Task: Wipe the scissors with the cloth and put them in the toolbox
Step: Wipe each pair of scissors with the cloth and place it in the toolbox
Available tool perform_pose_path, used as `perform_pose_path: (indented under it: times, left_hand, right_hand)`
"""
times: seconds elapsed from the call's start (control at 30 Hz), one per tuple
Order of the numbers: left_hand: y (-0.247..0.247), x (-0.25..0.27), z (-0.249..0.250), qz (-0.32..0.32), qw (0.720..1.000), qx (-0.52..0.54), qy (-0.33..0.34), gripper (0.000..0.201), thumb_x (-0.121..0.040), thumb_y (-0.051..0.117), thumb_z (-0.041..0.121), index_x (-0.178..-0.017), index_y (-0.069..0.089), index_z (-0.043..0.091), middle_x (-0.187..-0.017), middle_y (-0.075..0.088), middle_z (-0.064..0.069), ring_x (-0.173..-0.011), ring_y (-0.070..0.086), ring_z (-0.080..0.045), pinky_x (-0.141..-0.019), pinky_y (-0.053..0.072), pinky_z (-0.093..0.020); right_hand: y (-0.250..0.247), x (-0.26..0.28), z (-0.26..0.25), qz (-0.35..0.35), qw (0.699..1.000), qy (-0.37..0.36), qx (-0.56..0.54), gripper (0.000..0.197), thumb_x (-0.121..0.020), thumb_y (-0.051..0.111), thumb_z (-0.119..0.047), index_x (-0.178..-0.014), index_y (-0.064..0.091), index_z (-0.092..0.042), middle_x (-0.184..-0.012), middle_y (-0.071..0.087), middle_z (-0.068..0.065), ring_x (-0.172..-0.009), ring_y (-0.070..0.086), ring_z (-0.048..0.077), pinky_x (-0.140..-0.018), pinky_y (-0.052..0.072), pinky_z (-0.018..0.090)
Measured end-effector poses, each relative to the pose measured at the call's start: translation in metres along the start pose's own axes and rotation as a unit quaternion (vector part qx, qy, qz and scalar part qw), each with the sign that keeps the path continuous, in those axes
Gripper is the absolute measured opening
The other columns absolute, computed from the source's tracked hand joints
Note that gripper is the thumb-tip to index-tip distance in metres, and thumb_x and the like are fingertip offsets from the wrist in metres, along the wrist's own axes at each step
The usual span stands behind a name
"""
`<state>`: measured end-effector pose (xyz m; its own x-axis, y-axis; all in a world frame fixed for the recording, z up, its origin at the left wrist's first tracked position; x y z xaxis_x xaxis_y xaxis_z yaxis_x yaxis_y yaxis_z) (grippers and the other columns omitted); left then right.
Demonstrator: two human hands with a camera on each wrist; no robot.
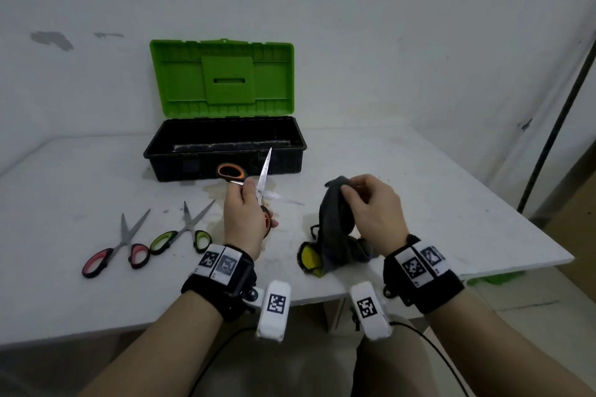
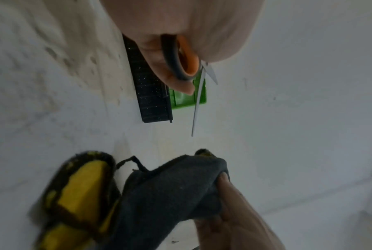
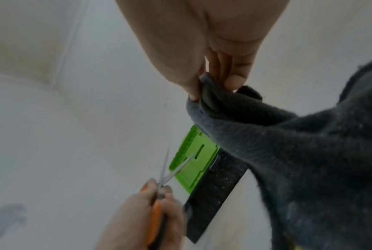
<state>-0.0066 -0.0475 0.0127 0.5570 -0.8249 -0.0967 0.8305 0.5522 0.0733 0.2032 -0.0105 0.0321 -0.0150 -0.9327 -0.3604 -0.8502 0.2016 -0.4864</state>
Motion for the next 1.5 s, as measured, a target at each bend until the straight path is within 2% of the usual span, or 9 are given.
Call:
perform_pose_path:
  times: [0.1,0.23,0.6,0.83,0.97,1.1,1.27,1.37,1.5]
  left_hand:
    - [0.01,0.0,-0.001,0.011,0.999,0.04,-0.023,0.026,-0.108,0.036,0.034,-0.092,0.049,0.019,-0.079,0.054,-0.007,-0.046,0.054,-0.008,-0.045,0.053,-0.027]
    - [0.026,0.007,0.001,0.009,0.998,0.062,-0.021,0.024,-0.107,0.037,0.035,-0.093,0.049,0.02,-0.085,0.054,-0.008,-0.05,0.055,-0.011,-0.045,0.052,-0.027]
    - [0.037,0.024,-0.011,-0.011,0.987,0.143,-0.073,0.024,-0.099,0.061,0.022,-0.084,0.062,0.004,-0.07,0.061,-0.01,-0.053,0.062,-0.01,-0.05,0.053,-0.024]
    - [0.033,0.016,-0.013,0.041,0.987,0.142,-0.064,0.018,-0.102,0.056,0.025,-0.091,0.058,0.01,-0.078,0.059,-0.006,-0.058,0.06,-0.011,-0.047,0.051,-0.022]
    - [0.032,0.017,-0.012,0.031,0.988,0.135,-0.07,0.019,-0.102,0.055,0.026,-0.092,0.058,0.01,-0.078,0.059,-0.007,-0.062,0.061,-0.014,-0.048,0.052,-0.023]
    - [0.023,0.011,-0.013,0.049,0.985,0.145,-0.083,0.019,-0.103,0.054,0.026,-0.094,0.057,0.01,-0.084,0.057,-0.007,-0.063,0.059,-0.015,-0.047,0.051,-0.021]
    - [0.026,0.015,-0.015,0.018,0.99,0.117,-0.08,0.019,-0.104,0.052,0.025,-0.098,0.058,0.007,-0.082,0.057,-0.007,-0.057,0.059,-0.011,-0.046,0.05,-0.022]
    - [0.031,0.022,-0.016,-0.007,0.993,0.1,-0.069,0.02,-0.104,0.052,0.024,-0.094,0.058,0.007,-0.077,0.057,-0.007,-0.053,0.058,-0.01,-0.046,0.05,-0.024]
    - [0.034,0.03,-0.018,-0.038,0.995,0.078,-0.048,0.023,-0.104,0.052,0.023,-0.088,0.059,0.007,-0.074,0.06,-0.011,-0.055,0.059,-0.013,-0.047,0.05,-0.026]
  right_hand:
    - [0.012,0.011,0.001,-0.058,0.994,0.063,-0.073,0.009,-0.087,0.068,-0.029,-0.088,0.067,-0.02,-0.079,0.071,-0.003,-0.068,0.065,0.011,-0.063,0.053,0.029]
    - [0.035,0.026,-0.004,-0.097,0.969,0.129,-0.186,0.013,-0.083,0.074,-0.019,-0.08,0.066,-0.01,-0.07,0.069,0.003,-0.054,0.059,0.006,-0.056,0.046,0.023]
    - [0.043,0.021,-0.008,0.019,0.891,0.207,-0.403,0.022,-0.086,0.072,-0.02,-0.097,0.063,-0.003,-0.089,0.073,0.015,-0.08,0.07,0.027,-0.074,0.058,0.037]
    - [0.048,0.026,-0.013,-0.066,0.87,0.252,-0.419,0.029,-0.08,0.078,-0.019,-0.098,0.066,0.002,-0.089,0.072,0.017,-0.078,0.071,0.025,-0.076,0.06,0.042]
    - [0.037,0.011,-0.015,-0.011,0.885,0.242,-0.399,0.018,-0.085,0.073,-0.019,-0.097,0.067,-0.006,-0.084,0.069,0.006,-0.073,0.066,0.014,-0.057,0.054,0.019]
    - [0.024,-0.003,-0.009,0.12,0.899,0.205,-0.369,0.006,-0.095,0.059,-0.022,-0.095,0.062,-0.016,-0.091,0.066,0.002,-0.082,0.062,0.016,-0.071,0.052,0.027]
    - [0.021,0.001,-0.012,-0.005,0.987,-0.038,-0.158,0.019,-0.095,0.052,-0.022,-0.107,0.066,-0.025,-0.102,0.069,-0.005,-0.091,0.065,0.009,-0.081,0.054,0.027]
    - [0.028,0.012,-0.012,-0.043,0.975,-0.215,0.027,0.016,-0.086,0.069,-0.019,-0.101,0.073,-0.02,-0.092,0.068,-0.004,-0.085,0.06,0.006,-0.08,0.048,0.021]
    - [0.035,0.017,-0.009,-0.037,0.965,-0.257,0.031,0.016,-0.085,0.072,-0.022,-0.099,0.075,-0.015,-0.085,0.061,-0.001,-0.076,0.056,0.006,-0.073,0.044,0.014]
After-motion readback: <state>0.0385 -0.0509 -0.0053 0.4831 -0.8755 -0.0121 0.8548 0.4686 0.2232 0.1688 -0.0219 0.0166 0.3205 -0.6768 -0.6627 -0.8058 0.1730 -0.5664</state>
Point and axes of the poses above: each hand's wrist, its own x-axis away from the middle knuckle, its own y-axis out of the palm, z = x × y, the point moved 2 cm from there along -x, towards the middle knuckle
